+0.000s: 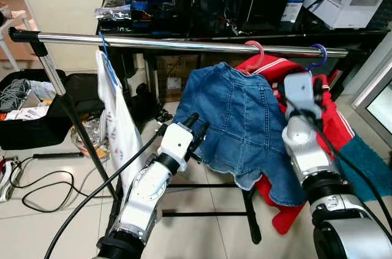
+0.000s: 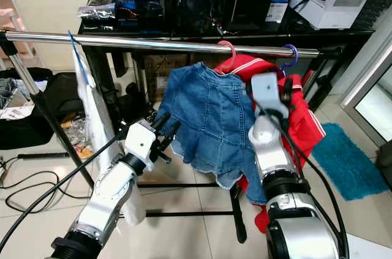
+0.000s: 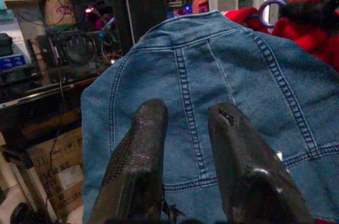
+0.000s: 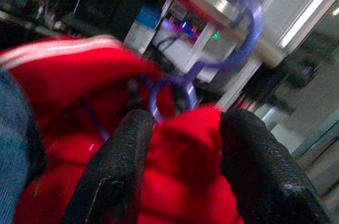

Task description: Hang hanger

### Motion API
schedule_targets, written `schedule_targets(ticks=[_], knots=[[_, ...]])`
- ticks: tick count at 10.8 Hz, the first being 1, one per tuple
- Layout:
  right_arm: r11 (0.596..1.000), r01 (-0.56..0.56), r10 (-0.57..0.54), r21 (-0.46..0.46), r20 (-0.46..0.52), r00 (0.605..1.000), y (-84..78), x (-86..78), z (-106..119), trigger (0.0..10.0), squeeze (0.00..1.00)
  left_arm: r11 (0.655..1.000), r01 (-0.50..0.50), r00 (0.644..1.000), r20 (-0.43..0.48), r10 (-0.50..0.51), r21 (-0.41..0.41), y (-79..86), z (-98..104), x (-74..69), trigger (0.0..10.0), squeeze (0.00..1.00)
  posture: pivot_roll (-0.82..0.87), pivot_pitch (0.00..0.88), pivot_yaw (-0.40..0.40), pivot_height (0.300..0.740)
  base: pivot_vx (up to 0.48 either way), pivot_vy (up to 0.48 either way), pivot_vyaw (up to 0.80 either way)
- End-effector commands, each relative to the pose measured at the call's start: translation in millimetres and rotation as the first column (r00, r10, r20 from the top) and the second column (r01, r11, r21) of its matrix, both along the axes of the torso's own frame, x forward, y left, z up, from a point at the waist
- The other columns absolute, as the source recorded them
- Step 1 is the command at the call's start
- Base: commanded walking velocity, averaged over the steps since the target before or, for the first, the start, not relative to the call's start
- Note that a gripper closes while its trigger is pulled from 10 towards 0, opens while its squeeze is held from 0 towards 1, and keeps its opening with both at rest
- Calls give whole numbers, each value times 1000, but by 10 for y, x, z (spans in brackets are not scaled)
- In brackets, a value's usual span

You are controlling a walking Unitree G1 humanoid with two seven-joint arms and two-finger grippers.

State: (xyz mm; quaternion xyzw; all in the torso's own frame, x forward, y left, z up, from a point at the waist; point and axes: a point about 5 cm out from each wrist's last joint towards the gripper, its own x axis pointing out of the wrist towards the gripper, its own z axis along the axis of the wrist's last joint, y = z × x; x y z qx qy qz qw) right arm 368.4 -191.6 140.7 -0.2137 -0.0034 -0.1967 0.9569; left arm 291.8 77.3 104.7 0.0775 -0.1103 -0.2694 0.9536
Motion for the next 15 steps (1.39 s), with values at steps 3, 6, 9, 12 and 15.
schedule_targets(ticks=[3, 6, 9, 12, 15], knots=[[968, -180, 194, 173, -67, 979, 288, 68, -67, 10000, 0, 981, 104, 988, 99, -121, 162, -60, 57, -41, 10000, 0, 163, 39, -73, 740, 0, 0, 0], [919, -312, 330, 241, -40, 943, 466, 69, -36, 10000, 0, 970, 141, 982, 100, -163, 197, -68, 39, -64, 10000, 0, 157, 37, -69, 740, 0, 0, 0], [936, -279, 275, 216, 46, 960, 288, 63, 120, 10000, 0, 965, 169, 976, 102, -192, 199, -139, 23, -88, 10000, 0, 149, 37, -73, 740, 0, 0, 0], [986, -116, 101, 119, 124, 987, -30, 49, 289, 10000, 0, 966, 169, 976, 103, -191, 197, -141, 23, -81, 10000, 0, 152, 37, -82, 740, 0, 0, 0], [999, -22, 19, 39, 77, 997, -105, 64, 235, 10000, 0, 967, 165, 976, 107, -188, 195, -141, 18, -94, 10000, 0, 164, 36, -89, 740, 0, 0, 0]])
